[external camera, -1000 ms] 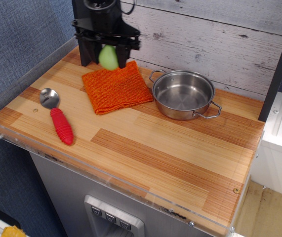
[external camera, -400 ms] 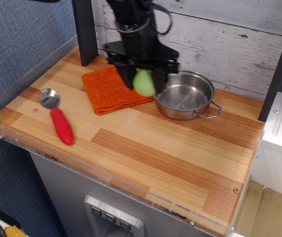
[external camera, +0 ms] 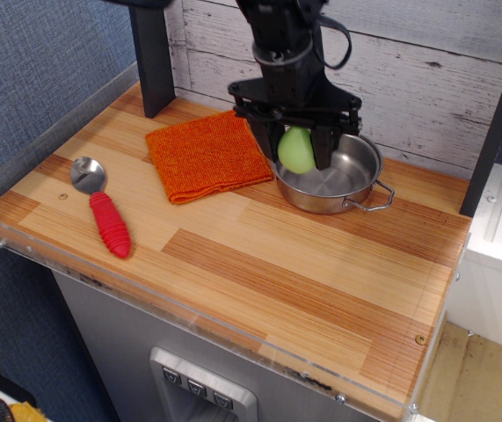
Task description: Put the green pear inside of the pot.
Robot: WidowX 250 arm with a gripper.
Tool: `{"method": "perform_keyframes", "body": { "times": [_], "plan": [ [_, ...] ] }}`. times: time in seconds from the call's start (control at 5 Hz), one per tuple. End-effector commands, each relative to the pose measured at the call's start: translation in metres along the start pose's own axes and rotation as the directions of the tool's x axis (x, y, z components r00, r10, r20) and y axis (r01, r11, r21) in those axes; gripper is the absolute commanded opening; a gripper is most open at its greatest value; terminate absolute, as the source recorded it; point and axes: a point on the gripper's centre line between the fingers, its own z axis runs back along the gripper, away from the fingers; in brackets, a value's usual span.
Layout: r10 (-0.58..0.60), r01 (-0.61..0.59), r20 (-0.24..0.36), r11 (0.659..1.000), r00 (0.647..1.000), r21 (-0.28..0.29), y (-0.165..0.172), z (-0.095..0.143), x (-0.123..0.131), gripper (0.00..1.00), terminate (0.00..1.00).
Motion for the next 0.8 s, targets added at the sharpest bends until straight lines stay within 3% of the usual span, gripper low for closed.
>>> {"method": "perform_keyframes", "body": {
  "times": [0.0, 0.4, 0.6],
  "plan": [
    [-0.056, 0.055, 0.034, 0.998, 0.998, 0.027, -0.010, -0.016, 0.031, 0.00, 0.00],
    [-0.046, 0.046, 0.028, 0.999, 0.999, 0.000, -0.006, -0.031, 0.032, 0.00, 0.00],
    [-0.054, 0.054, 0.020, 0.998, 0.998, 0.013, -0.005, -0.032, 0.032, 0.00, 0.00]
  ]
}}
